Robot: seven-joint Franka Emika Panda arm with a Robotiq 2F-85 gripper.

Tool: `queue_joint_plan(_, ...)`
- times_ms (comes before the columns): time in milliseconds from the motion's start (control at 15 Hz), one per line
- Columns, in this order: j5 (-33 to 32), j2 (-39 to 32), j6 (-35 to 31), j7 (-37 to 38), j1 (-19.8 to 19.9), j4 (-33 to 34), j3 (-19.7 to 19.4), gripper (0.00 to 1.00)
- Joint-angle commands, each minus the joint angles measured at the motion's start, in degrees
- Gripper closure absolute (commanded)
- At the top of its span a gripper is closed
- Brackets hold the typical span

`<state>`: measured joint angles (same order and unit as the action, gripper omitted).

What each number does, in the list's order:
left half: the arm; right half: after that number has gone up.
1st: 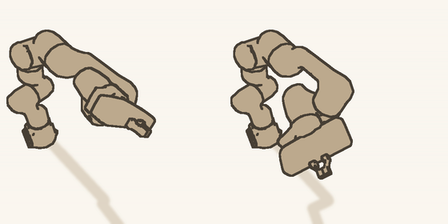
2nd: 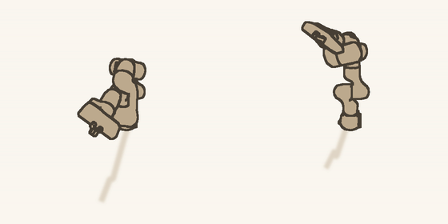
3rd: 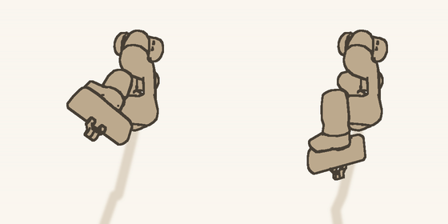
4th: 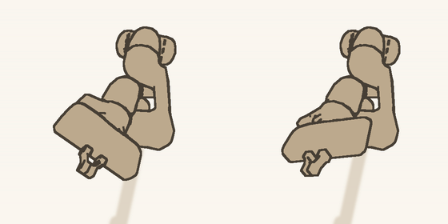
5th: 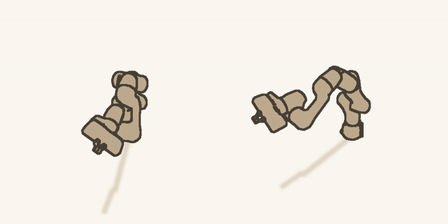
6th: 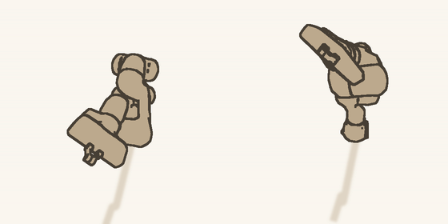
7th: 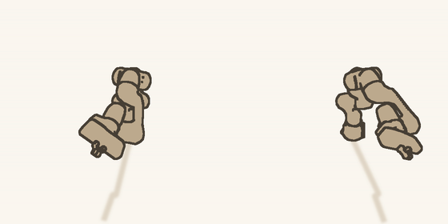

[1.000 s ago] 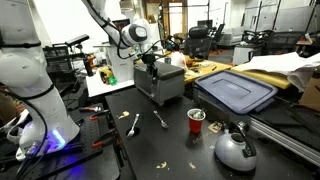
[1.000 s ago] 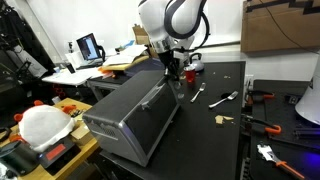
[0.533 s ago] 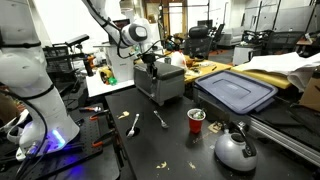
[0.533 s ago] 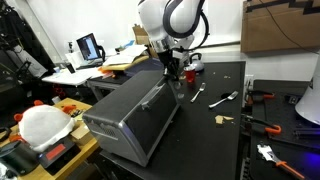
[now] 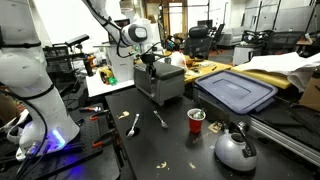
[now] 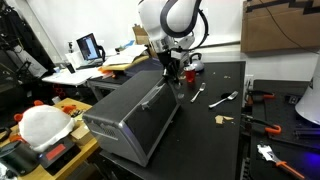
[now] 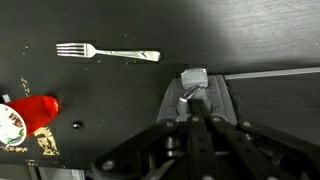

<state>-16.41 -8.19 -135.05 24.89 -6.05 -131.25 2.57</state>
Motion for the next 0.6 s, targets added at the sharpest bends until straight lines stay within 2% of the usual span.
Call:
queue_joint_plan(0, 0.42, -0.59, -0.17, -0.10, -0.43, 0.19, -0.19, 1.00)
queue_joint_plan(533, -2.73, -0.85, 0.03, 1.96, -1.08, 0.06, -0.59, 1.00)
